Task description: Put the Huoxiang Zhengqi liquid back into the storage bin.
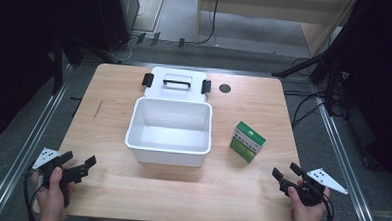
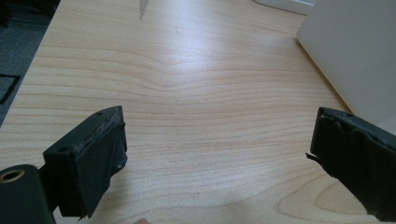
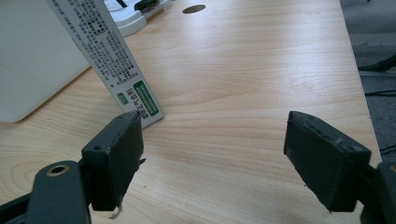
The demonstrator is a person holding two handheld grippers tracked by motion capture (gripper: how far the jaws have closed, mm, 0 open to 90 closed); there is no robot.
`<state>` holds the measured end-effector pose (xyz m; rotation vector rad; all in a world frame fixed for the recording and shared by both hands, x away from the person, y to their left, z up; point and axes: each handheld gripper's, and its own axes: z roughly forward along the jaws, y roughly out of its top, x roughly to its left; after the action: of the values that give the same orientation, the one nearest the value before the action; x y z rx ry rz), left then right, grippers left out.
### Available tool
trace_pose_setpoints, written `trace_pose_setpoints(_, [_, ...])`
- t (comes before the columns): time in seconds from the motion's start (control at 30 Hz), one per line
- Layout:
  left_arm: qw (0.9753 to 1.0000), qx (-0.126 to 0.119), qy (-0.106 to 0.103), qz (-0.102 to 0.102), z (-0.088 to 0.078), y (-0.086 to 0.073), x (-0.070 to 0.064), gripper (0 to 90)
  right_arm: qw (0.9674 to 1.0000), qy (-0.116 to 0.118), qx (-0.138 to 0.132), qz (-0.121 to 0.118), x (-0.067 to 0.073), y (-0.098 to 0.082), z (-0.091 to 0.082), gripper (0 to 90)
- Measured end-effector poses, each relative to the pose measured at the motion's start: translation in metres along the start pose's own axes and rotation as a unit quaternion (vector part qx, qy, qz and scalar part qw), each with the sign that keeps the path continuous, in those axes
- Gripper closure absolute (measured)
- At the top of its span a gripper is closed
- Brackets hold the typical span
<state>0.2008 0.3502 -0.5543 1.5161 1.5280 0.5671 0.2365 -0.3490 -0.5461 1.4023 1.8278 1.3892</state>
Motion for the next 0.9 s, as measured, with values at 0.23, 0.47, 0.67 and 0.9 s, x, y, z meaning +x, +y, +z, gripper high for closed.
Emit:
trace_pose_setpoints(0.23, [1.0, -0.003, 0.001, -0.002, 0.0, 0.0, 0.0, 4.5, 0.9999, 0.003, 0.013, -0.003, 0.0, 0.002, 0.0, 25.0])
trace_pose_setpoints(0.47, [1.0, -0.004, 0.001, -0.003, 0.0, 0.0, 0.0, 4.5, 0.998, 0.008, 0.049, -0.039, 0.001, 0.014, -0.01, 34.0])
trace_pose_setpoints(0.67, [1.0, -0.004, -0.001, -0.002, 0.0, 0.0, 0.0, 4.5, 0.9906, 0.021, 0.12, -0.062, 0.001, 0.032, -0.01, 35.6])
trace_pose_setpoints(0.9, [1.0, -0.003, -0.003, -0.001, 0.0, 0.0, 0.001, 4.5, 0.9704, 0.037, 0.22, -0.092, 0.008, 0.054, 0.002, 33.3])
